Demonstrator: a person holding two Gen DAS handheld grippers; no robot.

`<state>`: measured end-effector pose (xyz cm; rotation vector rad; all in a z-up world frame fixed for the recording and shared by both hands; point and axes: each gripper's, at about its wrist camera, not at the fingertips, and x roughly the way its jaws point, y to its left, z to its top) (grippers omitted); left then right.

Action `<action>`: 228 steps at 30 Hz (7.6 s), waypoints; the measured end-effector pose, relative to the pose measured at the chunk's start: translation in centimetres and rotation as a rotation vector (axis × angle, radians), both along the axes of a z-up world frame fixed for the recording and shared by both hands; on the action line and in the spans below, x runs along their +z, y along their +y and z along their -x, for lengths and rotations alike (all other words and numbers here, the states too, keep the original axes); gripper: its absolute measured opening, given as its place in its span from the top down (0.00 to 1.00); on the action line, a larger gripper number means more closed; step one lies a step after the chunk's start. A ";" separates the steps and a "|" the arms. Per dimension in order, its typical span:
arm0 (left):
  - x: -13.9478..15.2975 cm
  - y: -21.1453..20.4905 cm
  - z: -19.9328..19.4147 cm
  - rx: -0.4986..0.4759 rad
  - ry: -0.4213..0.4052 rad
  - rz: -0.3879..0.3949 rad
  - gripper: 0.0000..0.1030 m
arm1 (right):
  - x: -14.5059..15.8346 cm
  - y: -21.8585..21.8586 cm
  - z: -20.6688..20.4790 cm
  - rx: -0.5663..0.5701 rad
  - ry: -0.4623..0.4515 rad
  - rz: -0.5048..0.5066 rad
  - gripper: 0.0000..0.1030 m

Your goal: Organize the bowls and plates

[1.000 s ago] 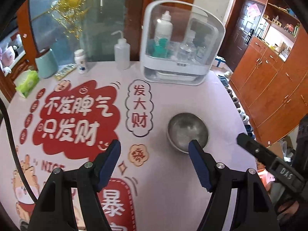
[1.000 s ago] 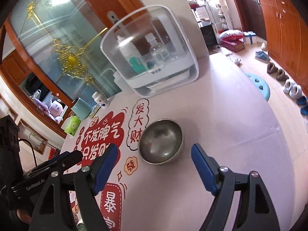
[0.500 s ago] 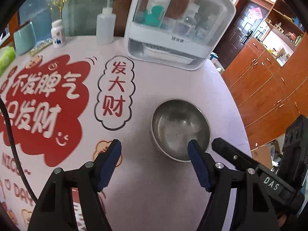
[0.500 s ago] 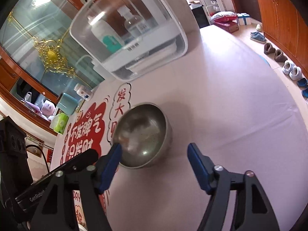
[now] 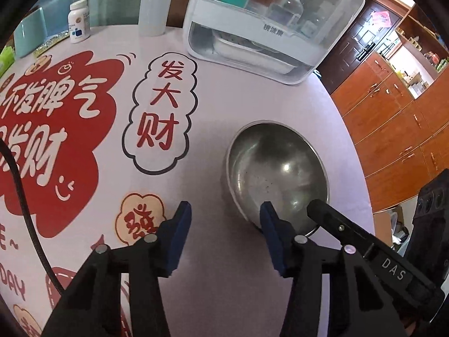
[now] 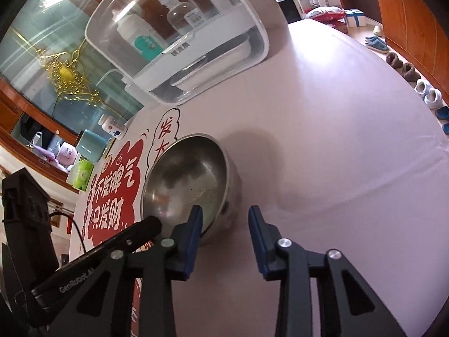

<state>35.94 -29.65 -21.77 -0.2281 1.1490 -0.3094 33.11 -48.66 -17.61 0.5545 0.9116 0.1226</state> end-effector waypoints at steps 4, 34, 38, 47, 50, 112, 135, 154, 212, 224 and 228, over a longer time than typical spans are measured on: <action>-0.3 -0.2 0.0 -0.003 0.006 0.015 0.62 | 0.0 0.0 0.1 0.003 0.005 -0.007 0.78; -0.6 -0.5 1.5 -0.040 0.034 0.001 0.86 | 0.2 0.6 2.7 0.012 0.034 -0.008 0.89; -0.7 -0.3 2.5 -0.046 0.055 -0.007 0.86 | 0.4 1.0 3.7 0.024 0.045 0.004 0.89; 0.4 0.2 5.8 -0.068 0.068 -0.025 0.86 | 1.1 2.0 7.1 0.044 0.077 0.022 0.88; 1.0 0.5 7.2 -0.077 0.073 -0.031 0.86 | 1.5 2.7 8.8 0.051 0.086 0.031 0.88; 9.2 25.5 32.3 0.126 0.028 -0.067 0.85 | 5.5 27.9 24.6 0.423 0.070 0.070 0.88; 9.3 38.9 36.1 0.160 0.047 -0.089 0.85 | 5.2 40.8 27.1 0.459 0.068 0.063 0.87; 8.4 44.5 35.8 0.041 0.060 -0.138 0.84 | 4.0 46.3 28.1 0.350 0.053 0.013 0.86; 1.8 49.7 29.3 0.081 0.292 -0.036 0.42 | -2.5 43.7 26.6 0.076 0.305 -0.301 0.55; -1.1 48.5 27.2 0.009 0.400 -0.035 0.48 | -4.9 43.3 25.4 0.032 0.363 -0.408 0.55; -1.3 48.2 26.7 -0.007 0.404 -0.026 0.50 | -5.2 43.4 25.5 0.035 0.356 -0.446 0.62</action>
